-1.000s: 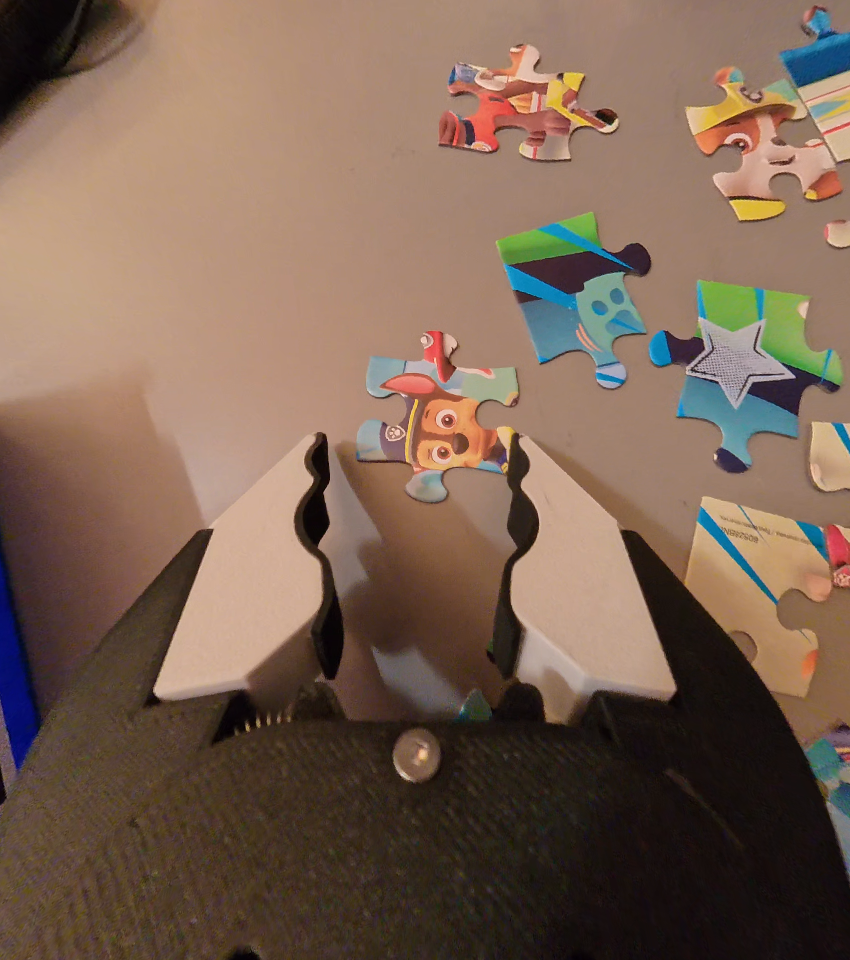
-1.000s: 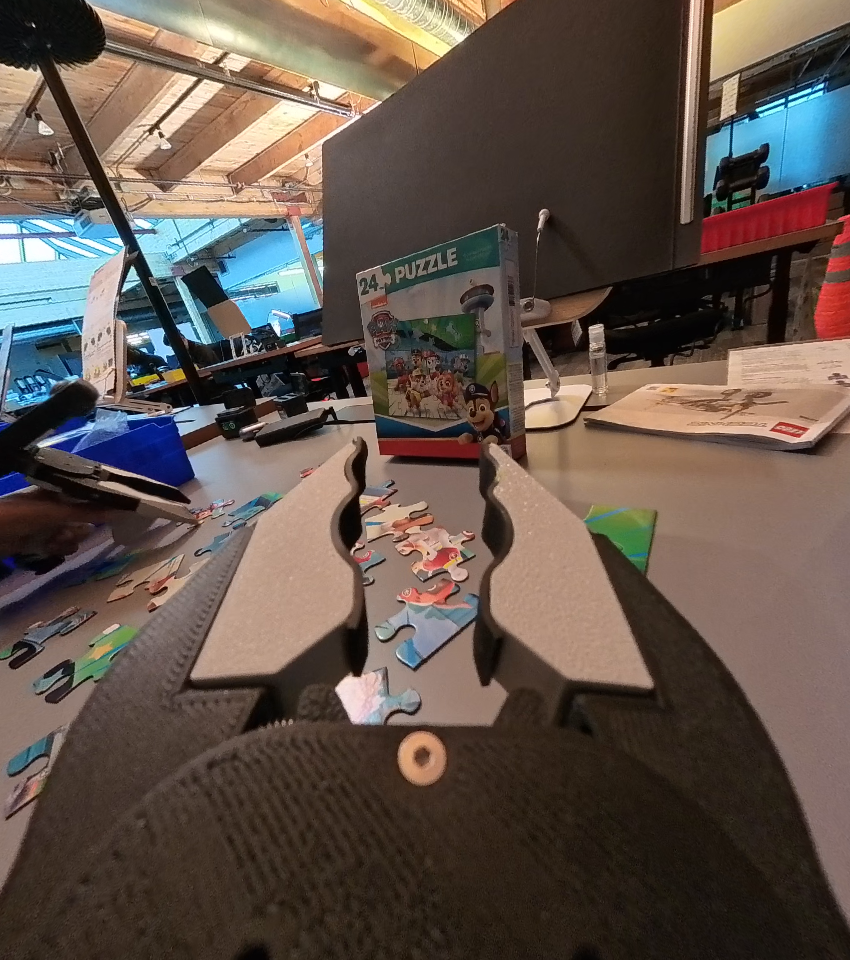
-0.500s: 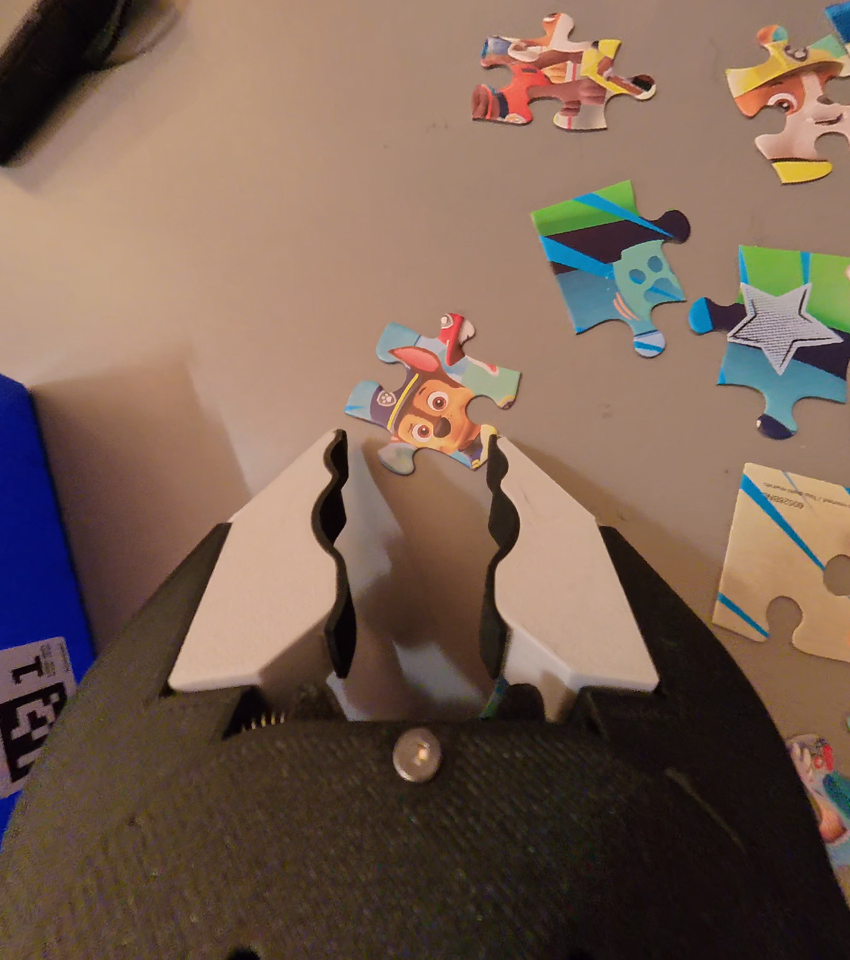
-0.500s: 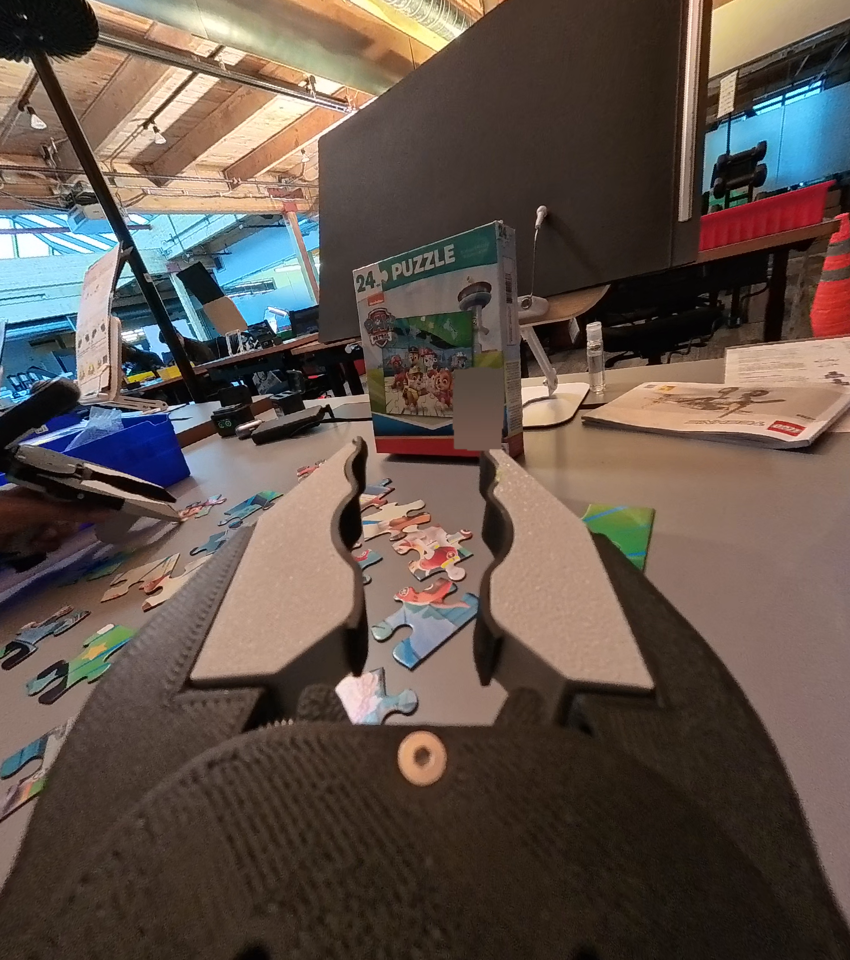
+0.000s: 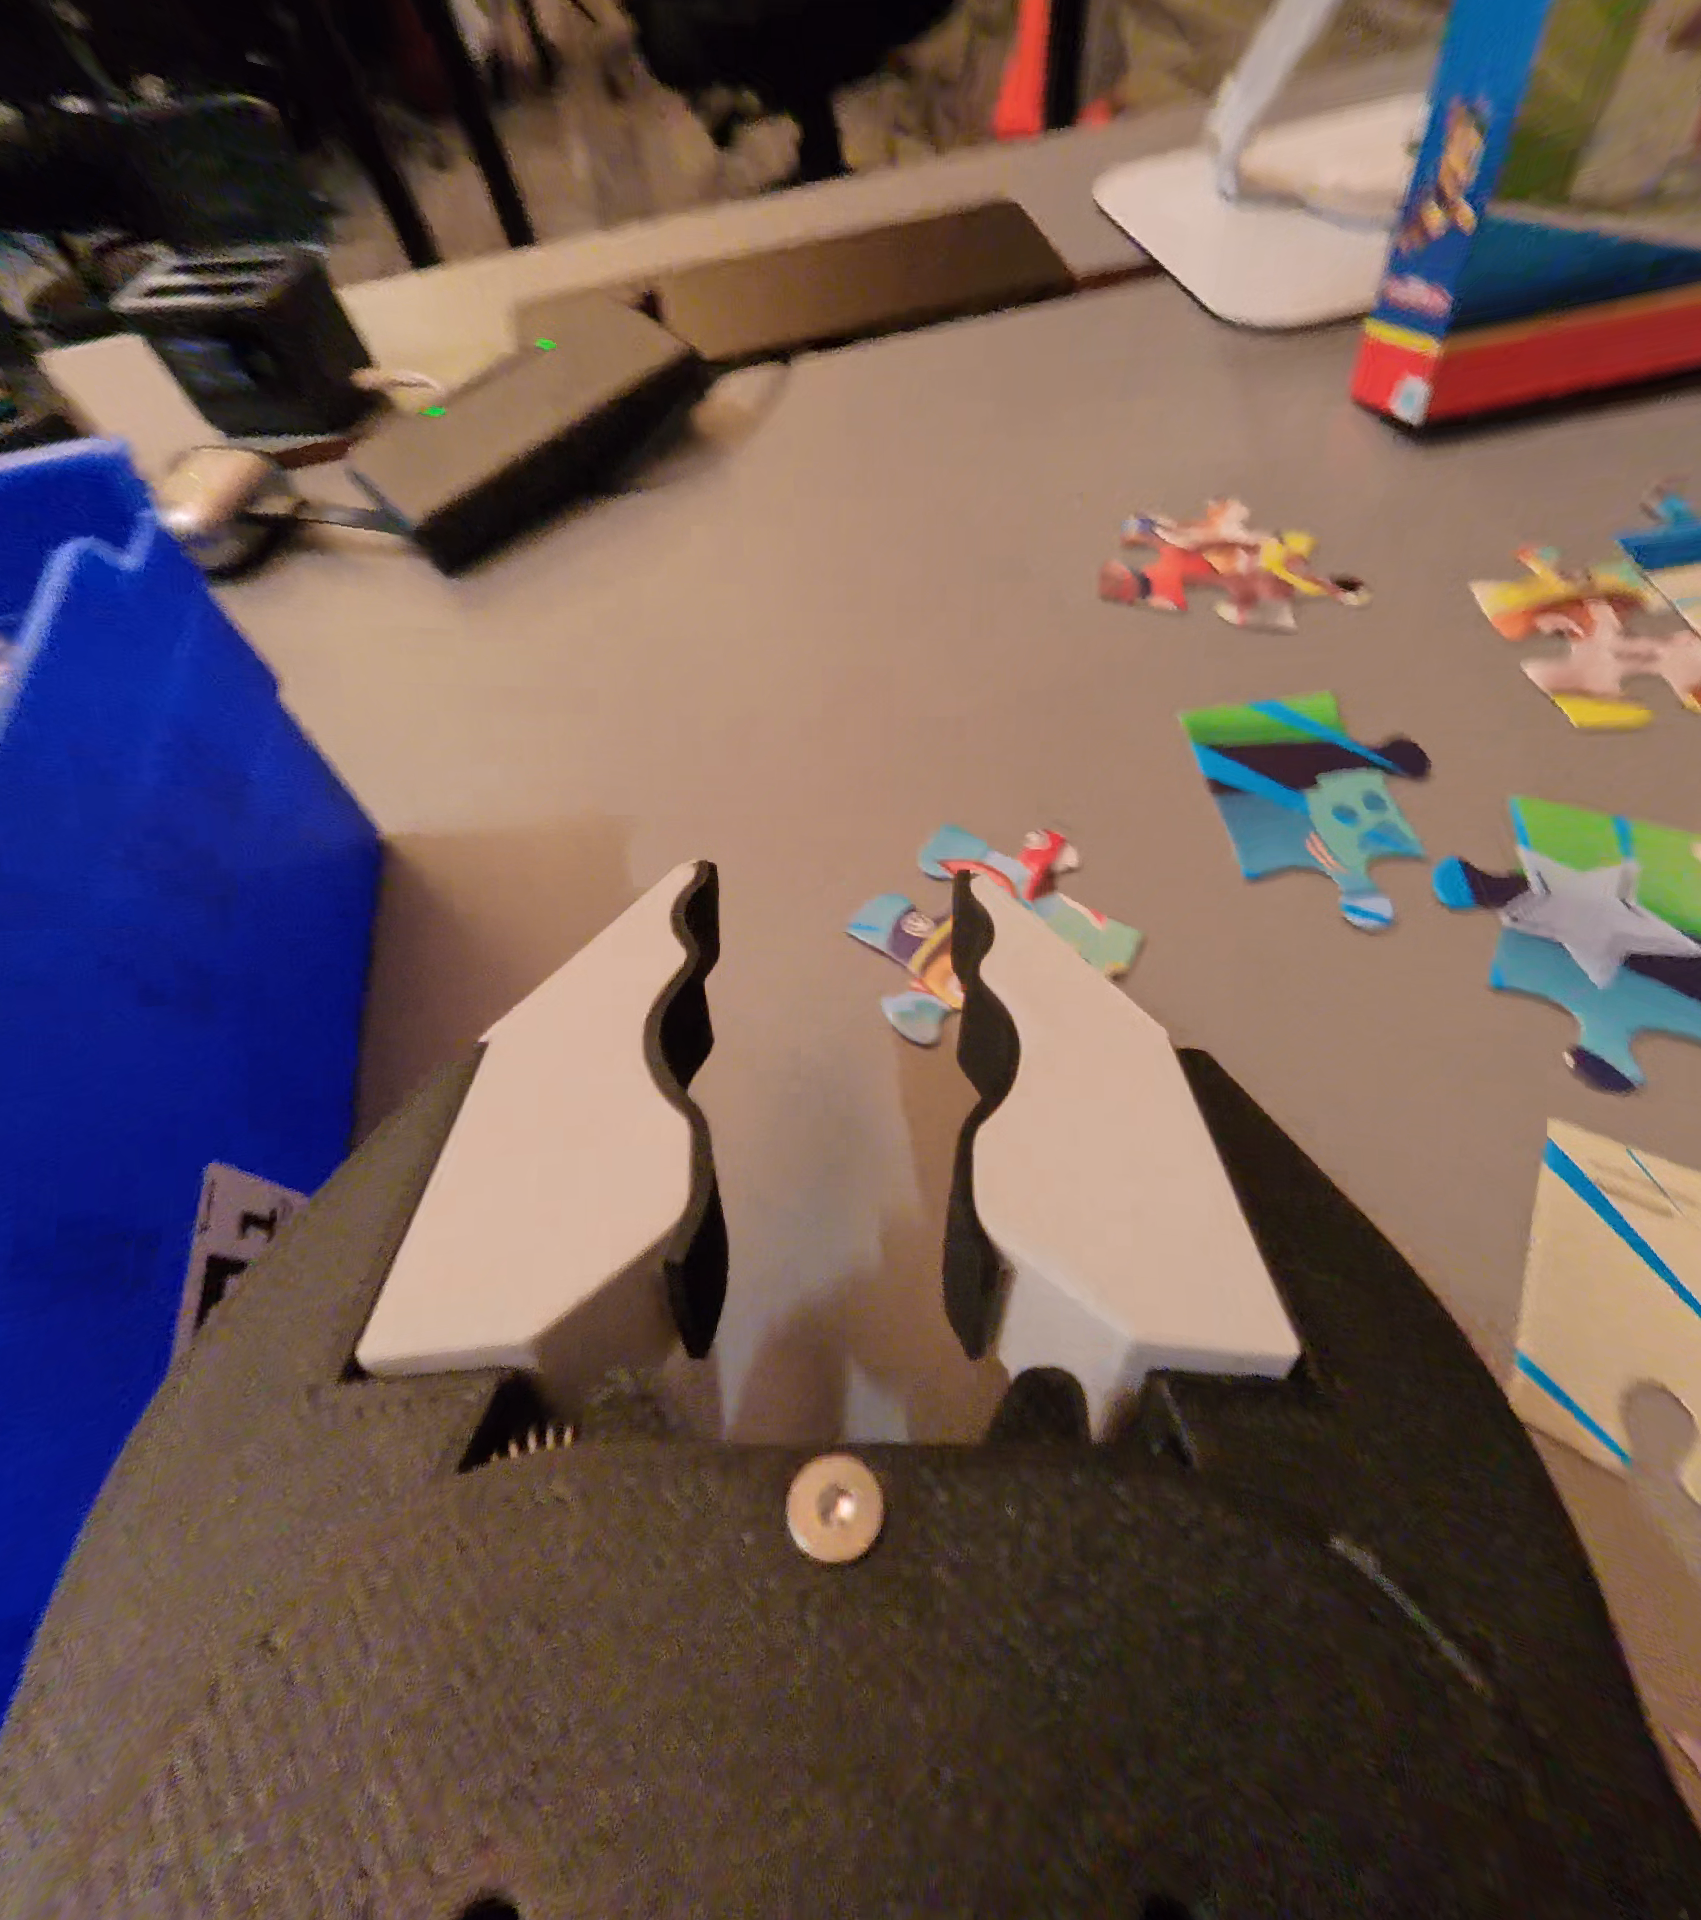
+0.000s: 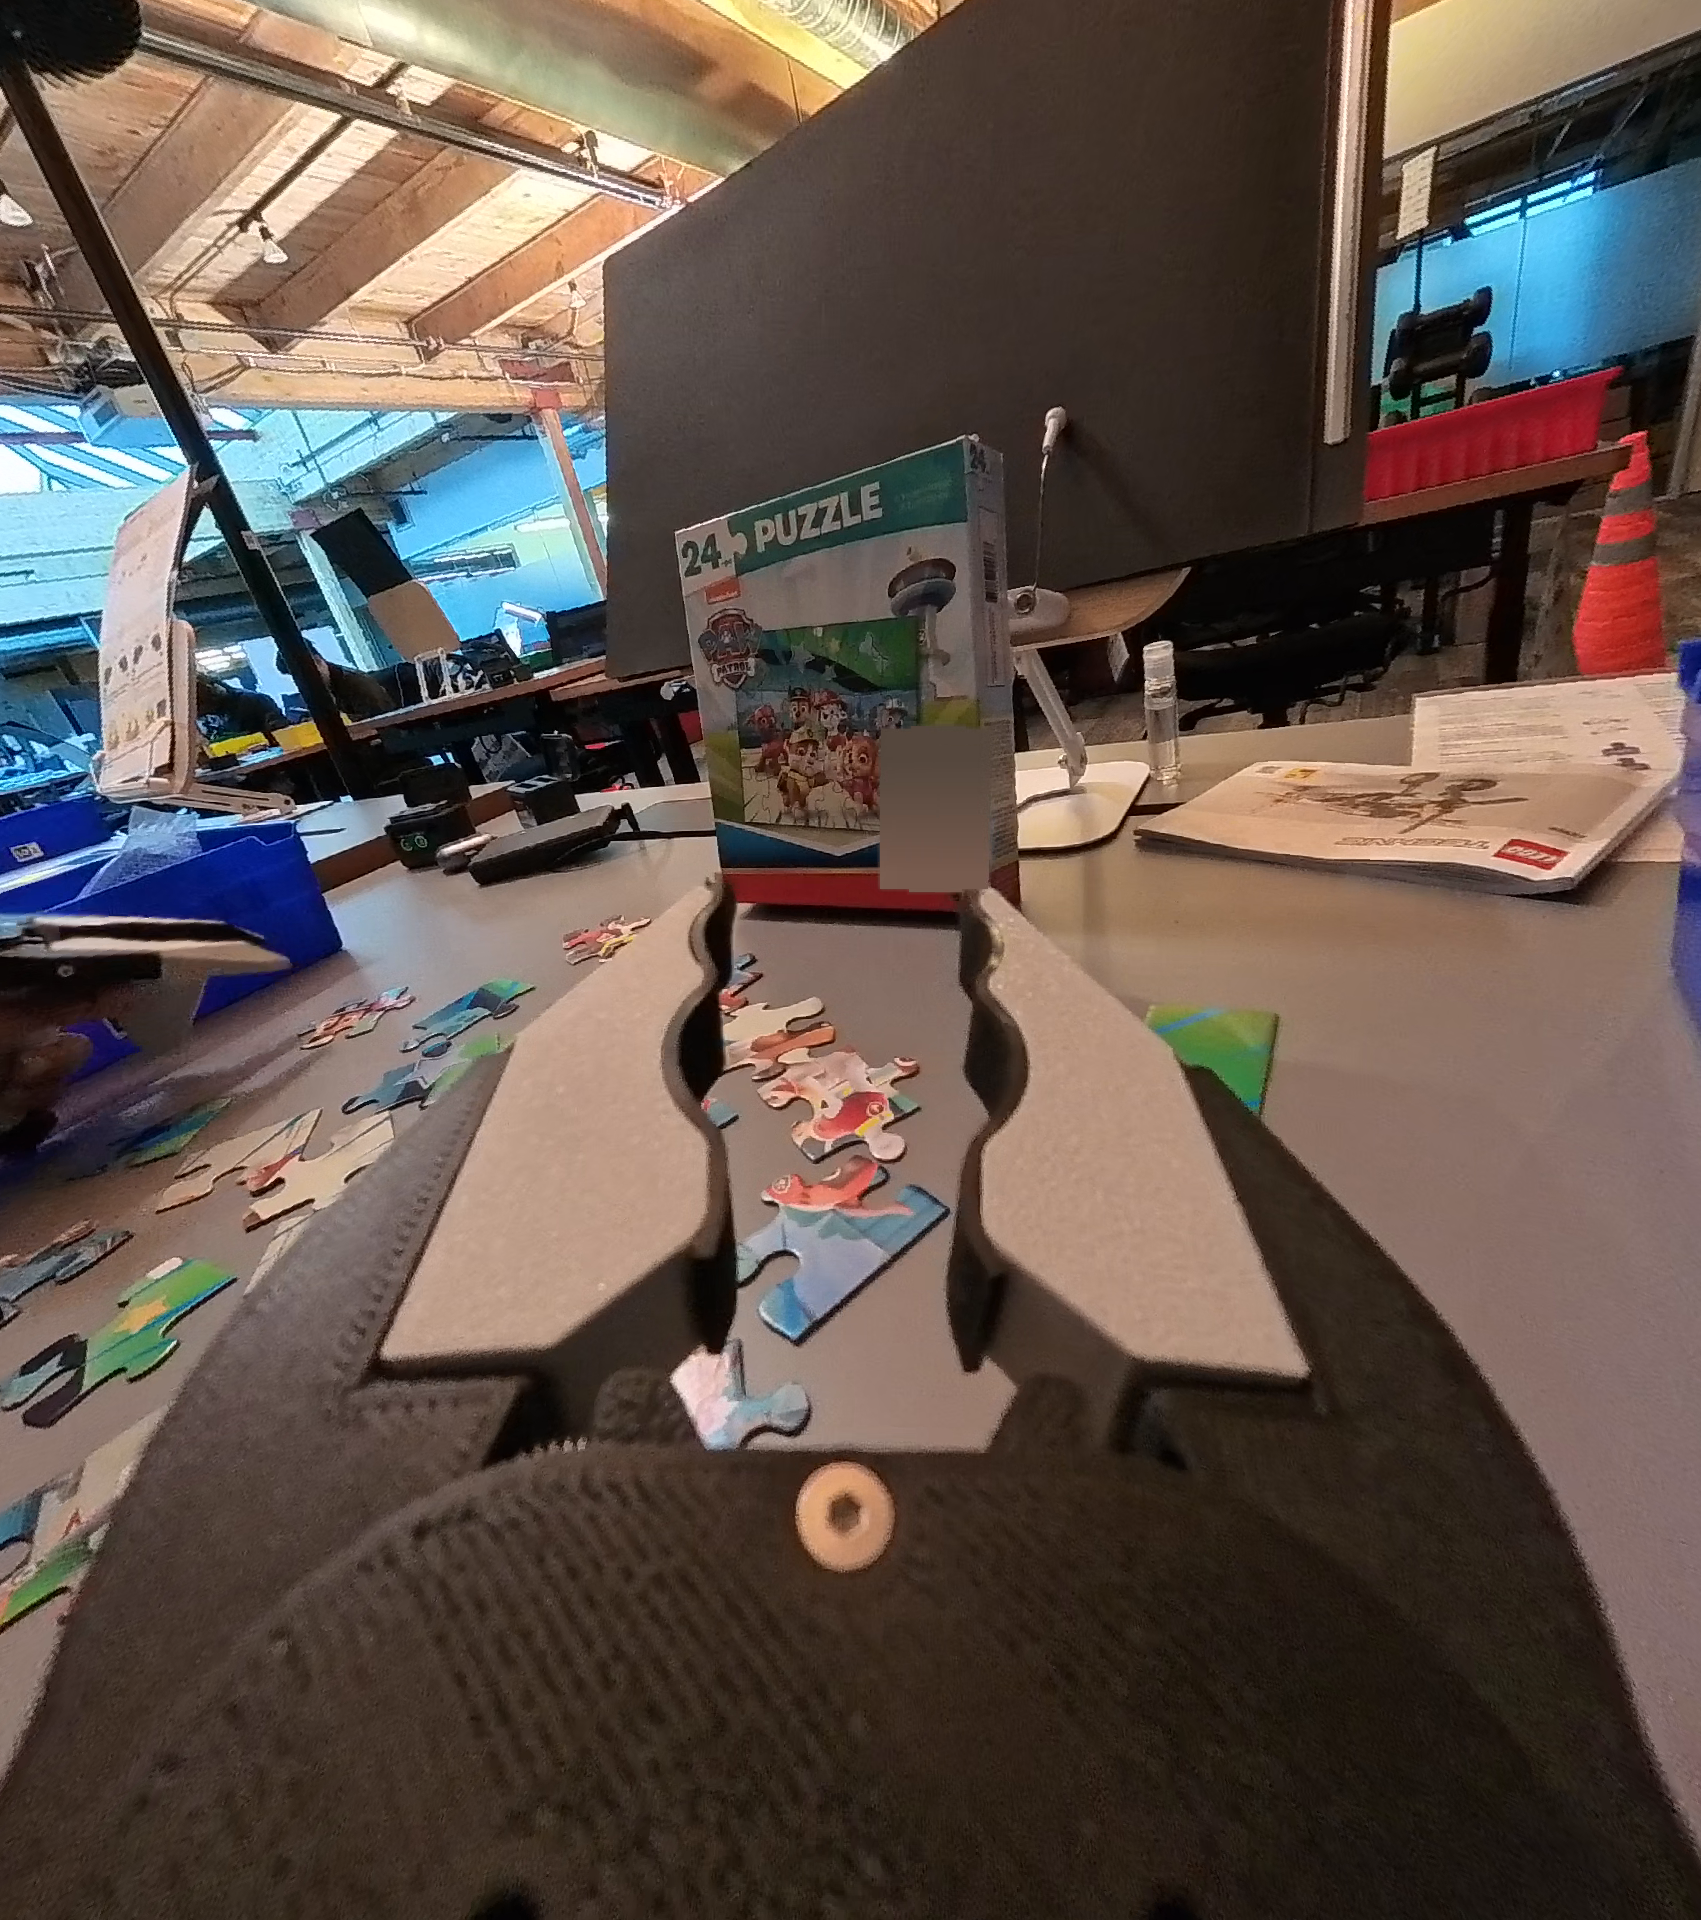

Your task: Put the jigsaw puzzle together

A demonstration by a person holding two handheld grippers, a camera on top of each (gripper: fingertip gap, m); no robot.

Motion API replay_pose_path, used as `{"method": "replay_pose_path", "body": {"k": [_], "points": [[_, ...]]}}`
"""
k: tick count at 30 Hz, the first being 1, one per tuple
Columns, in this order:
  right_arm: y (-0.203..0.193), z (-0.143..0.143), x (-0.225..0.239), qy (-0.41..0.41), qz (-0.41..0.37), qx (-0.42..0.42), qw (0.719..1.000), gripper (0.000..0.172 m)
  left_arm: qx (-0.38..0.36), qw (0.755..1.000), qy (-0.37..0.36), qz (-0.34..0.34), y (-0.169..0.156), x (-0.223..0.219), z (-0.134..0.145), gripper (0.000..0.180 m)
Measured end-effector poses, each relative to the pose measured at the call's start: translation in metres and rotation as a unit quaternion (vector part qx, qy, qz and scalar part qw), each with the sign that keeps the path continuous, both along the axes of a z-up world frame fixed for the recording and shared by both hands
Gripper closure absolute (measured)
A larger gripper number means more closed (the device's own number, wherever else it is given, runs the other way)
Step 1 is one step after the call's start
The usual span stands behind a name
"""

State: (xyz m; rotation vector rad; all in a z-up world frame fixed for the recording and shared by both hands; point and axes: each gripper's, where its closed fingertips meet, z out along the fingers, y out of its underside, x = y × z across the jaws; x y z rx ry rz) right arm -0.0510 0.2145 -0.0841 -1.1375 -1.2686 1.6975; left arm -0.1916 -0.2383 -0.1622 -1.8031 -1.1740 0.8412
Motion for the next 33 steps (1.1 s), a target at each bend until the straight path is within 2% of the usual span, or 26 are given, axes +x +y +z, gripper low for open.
{"method": "replay_pose_path", "body": {"k": [5, 11, 17, 26, 33], "points": [[0.003, 0.000, -0.001, -0.001, -0.008, 0.001, 1.000, 0.130, 0.049, 0.998, 0.028, 0.019, -0.009, -0.001, 0.012, 0.140], [0.004, -0.001, -0.002, -0.002, -0.011, 0.005, 1.000, 0.129, 0.046, 0.999, 0.015, 0.008, -0.003, 0.000, 0.007, 0.137], [0.002, -0.001, -0.001, -0.003, -0.009, 0.007, 1.000, 0.129, 0.032, 0.999, -0.005, -0.004, 0.002, -0.001, 0.000, 0.126], [0.000, 0.000, 0.001, 0.000, 0.000, 0.002, 1.000, 0.129, 0.098, 0.995, -0.022, 0.000, -0.005, -0.003, 0.002, 0.122], [-0.006, 0.007, 0.007, 0.021, 0.017, 0.003, 1.000, 0.125, 0.071, 0.997, -0.020, 0.003, -0.004, -0.003, 0.000, 0.116]]}}
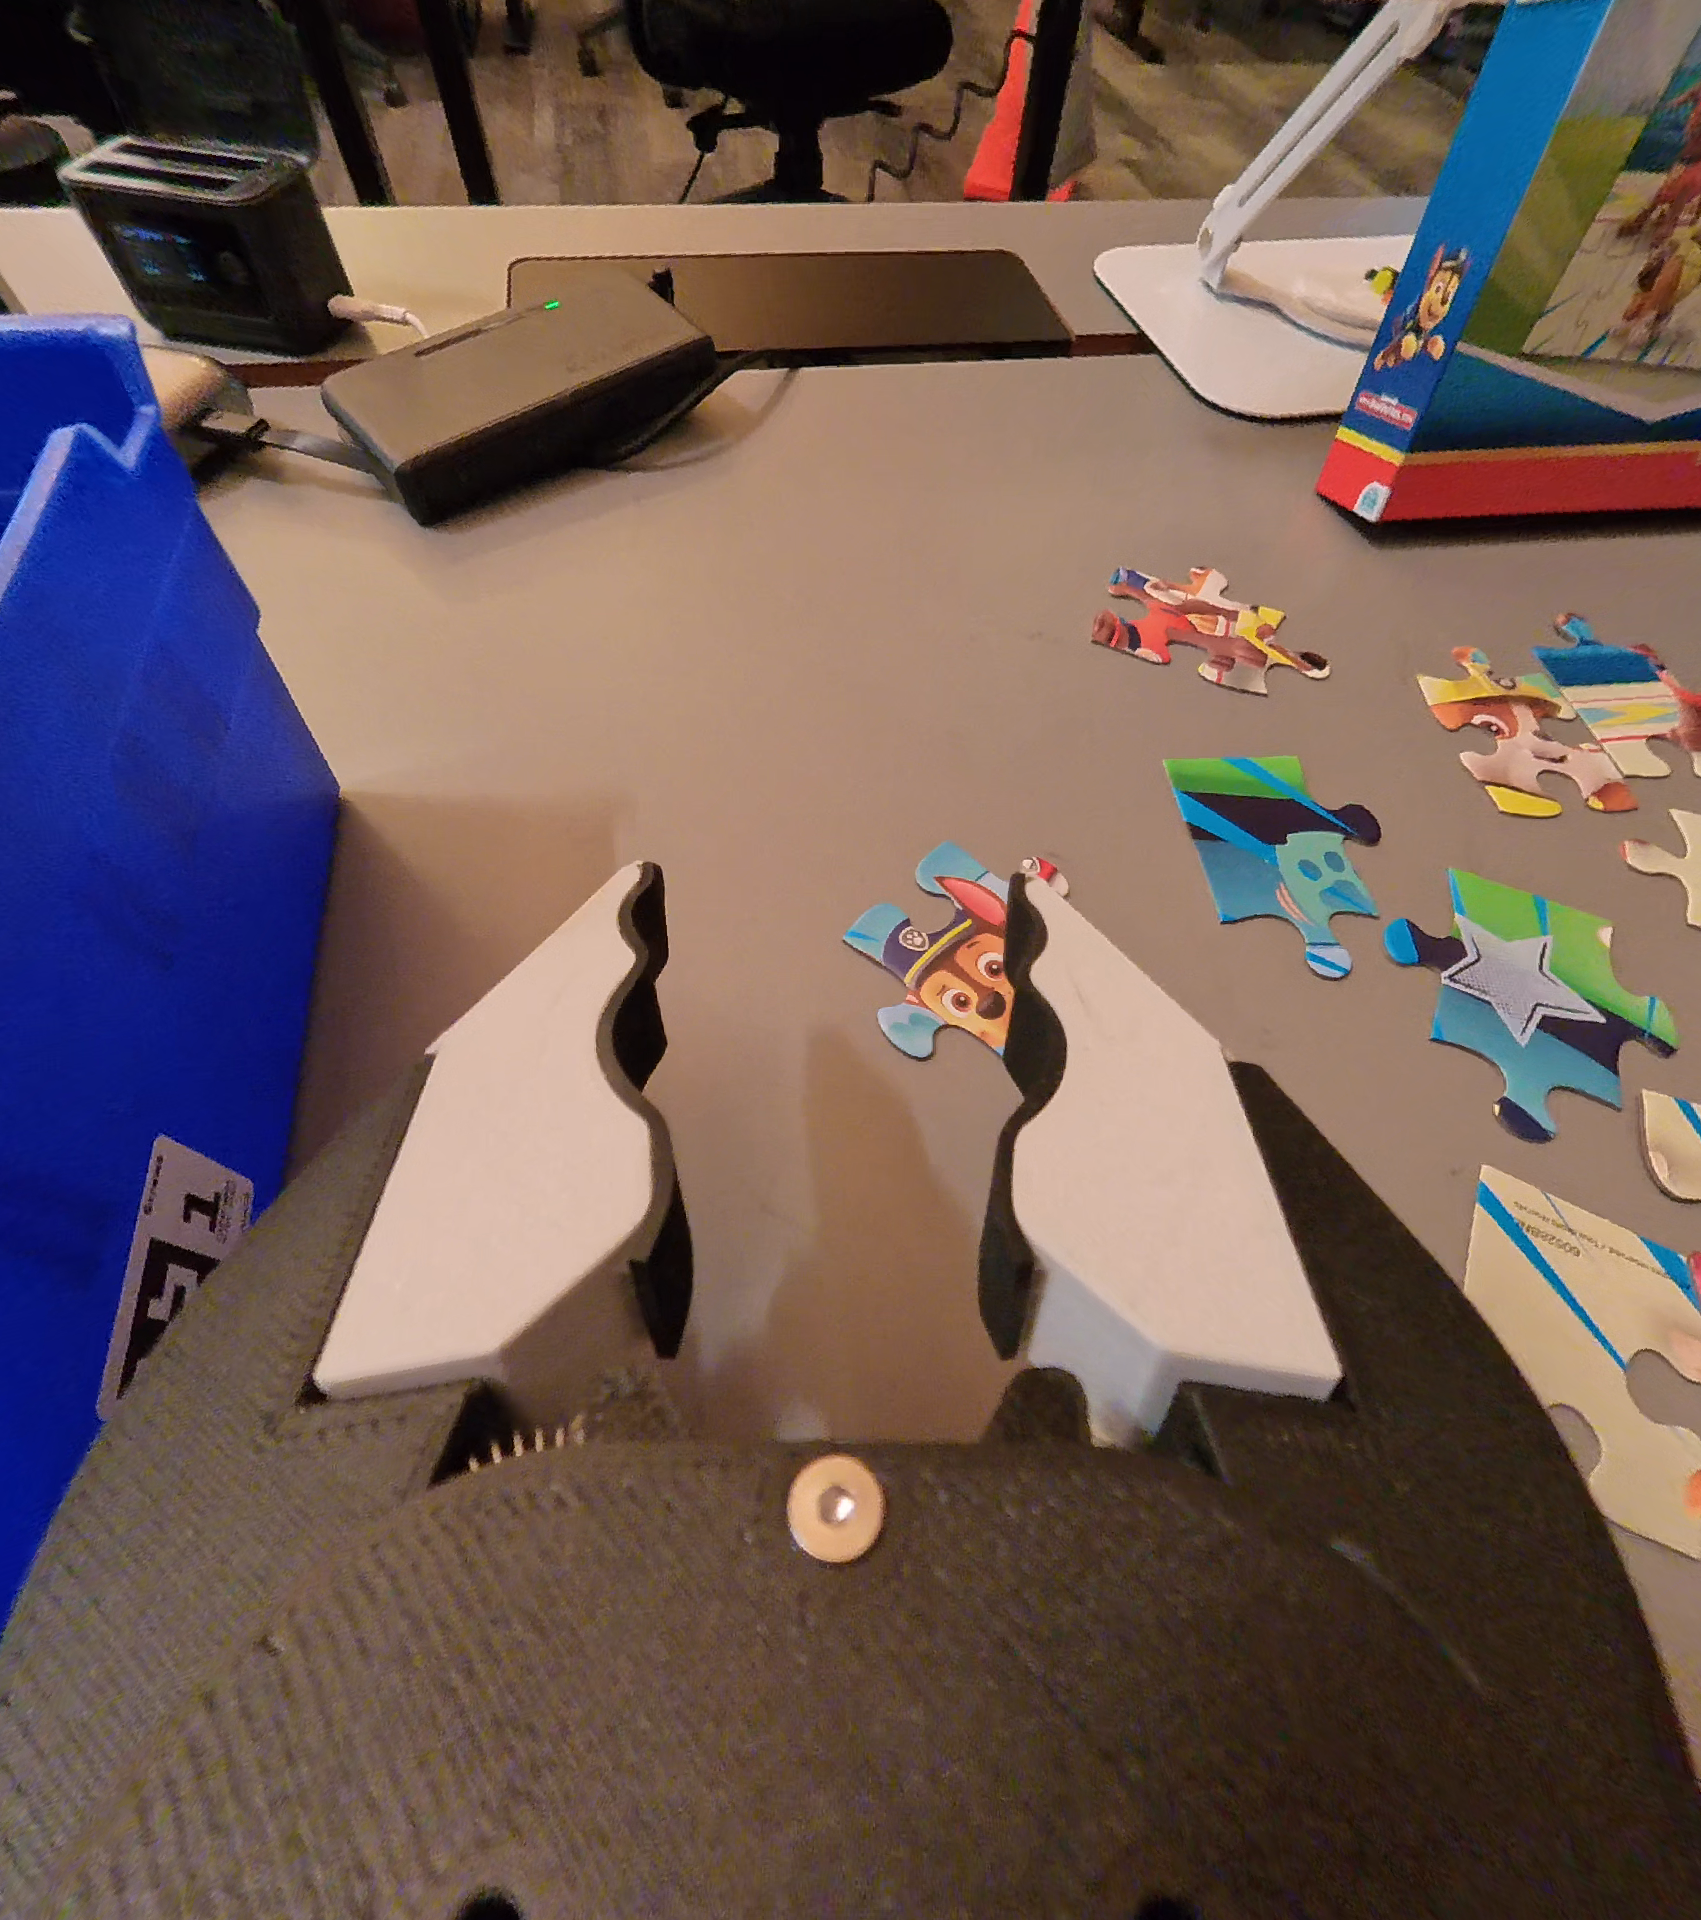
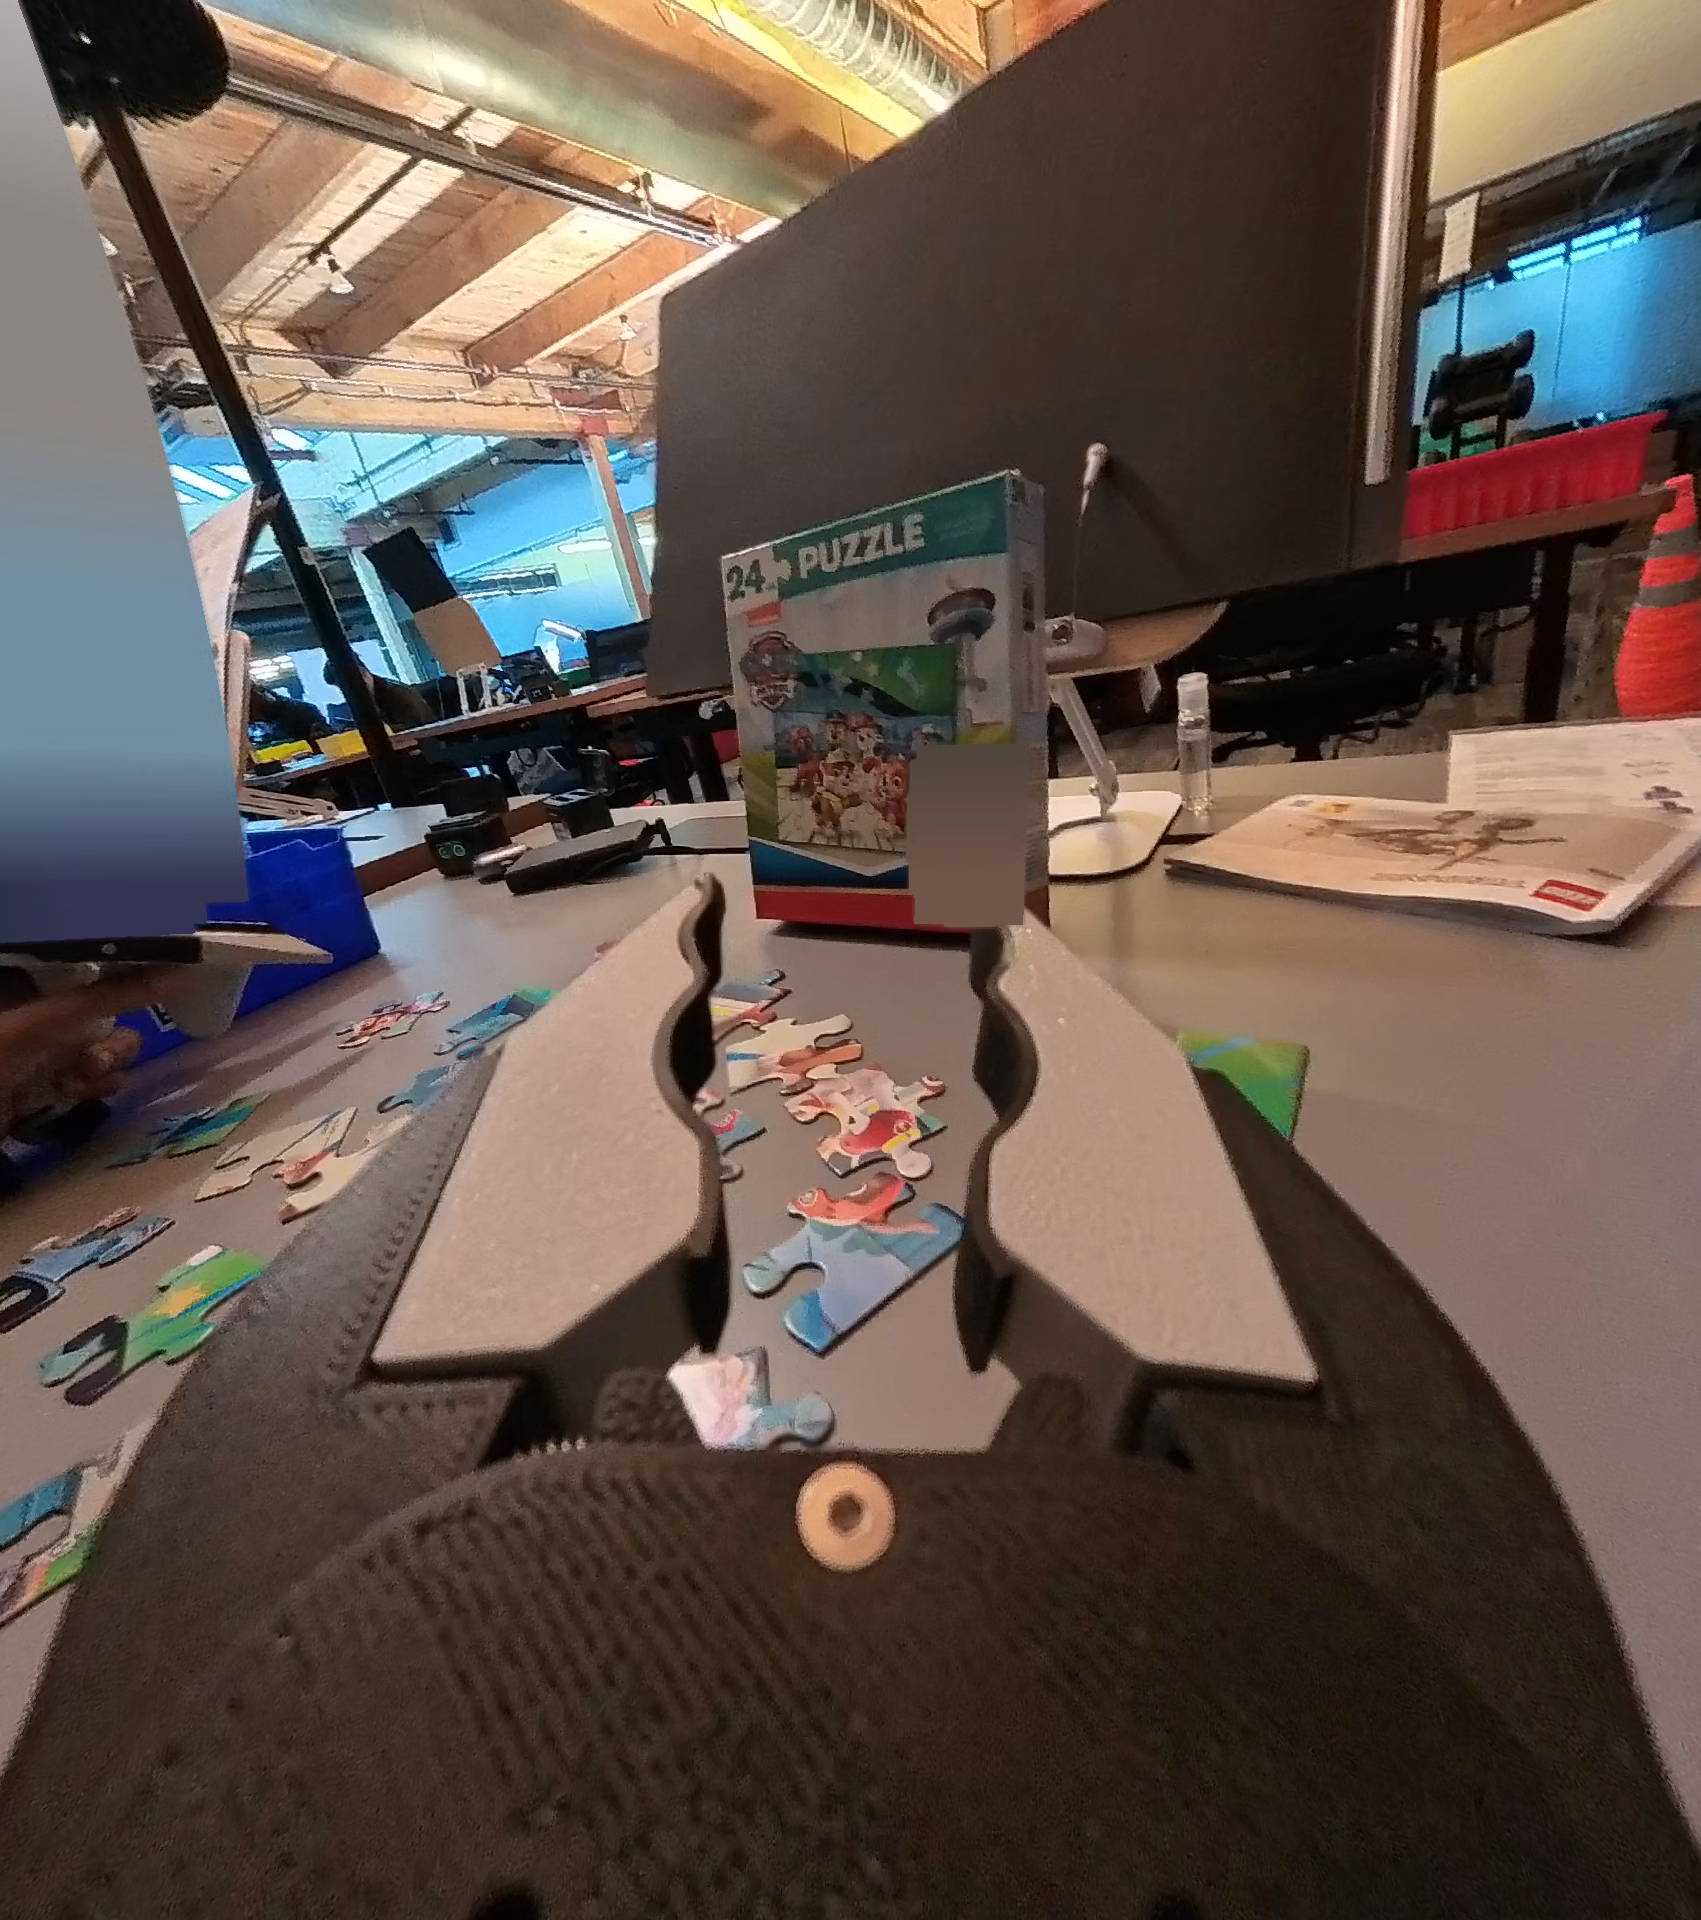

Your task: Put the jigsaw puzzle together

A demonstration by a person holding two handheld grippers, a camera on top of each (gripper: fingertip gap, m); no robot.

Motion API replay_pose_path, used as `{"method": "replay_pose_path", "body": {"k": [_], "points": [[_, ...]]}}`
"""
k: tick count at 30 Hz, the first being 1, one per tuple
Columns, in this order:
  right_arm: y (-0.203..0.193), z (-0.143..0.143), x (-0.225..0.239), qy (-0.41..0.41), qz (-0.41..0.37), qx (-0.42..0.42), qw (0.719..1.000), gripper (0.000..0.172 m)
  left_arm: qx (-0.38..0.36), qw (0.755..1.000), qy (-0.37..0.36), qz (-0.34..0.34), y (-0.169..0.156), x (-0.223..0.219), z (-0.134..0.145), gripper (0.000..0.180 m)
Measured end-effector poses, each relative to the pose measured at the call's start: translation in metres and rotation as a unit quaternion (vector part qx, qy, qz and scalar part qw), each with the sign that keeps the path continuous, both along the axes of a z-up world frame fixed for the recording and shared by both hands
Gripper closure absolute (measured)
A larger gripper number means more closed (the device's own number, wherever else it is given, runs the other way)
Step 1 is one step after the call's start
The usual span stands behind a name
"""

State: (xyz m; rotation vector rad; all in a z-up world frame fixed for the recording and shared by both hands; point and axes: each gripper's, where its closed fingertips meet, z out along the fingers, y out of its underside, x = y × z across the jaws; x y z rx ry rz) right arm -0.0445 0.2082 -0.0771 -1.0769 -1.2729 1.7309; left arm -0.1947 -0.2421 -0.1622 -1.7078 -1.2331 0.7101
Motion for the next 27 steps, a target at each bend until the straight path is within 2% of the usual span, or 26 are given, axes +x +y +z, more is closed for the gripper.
{"method": "replay_pose_path", "body": {"k": [6, 22, 27], "points": [[-0.0091, 0.0002, 0.0015, 0.006, 0.007, 0.026, 1.000, 0.123, -0.029, 1.000, 0.003, -0.009, 0.0049, 0.0011, -0.0020, 0.115], [-0.0083, -0.0028, 0.0000, -0.002, 0.004, 0.028, 1.000, 0.124, -0.041, 0.999, -0.002, -0.015, 0.0076, 0.0013, -0.0048, 0.115], [-0.0083, -0.0030, 0.0000, -0.002, 0.004, 0.027, 1.000, 0.125, -0.023, 1.000, -0.005, -0.018, 0.0069, 0.0014, -0.0036, 0.115]]}}
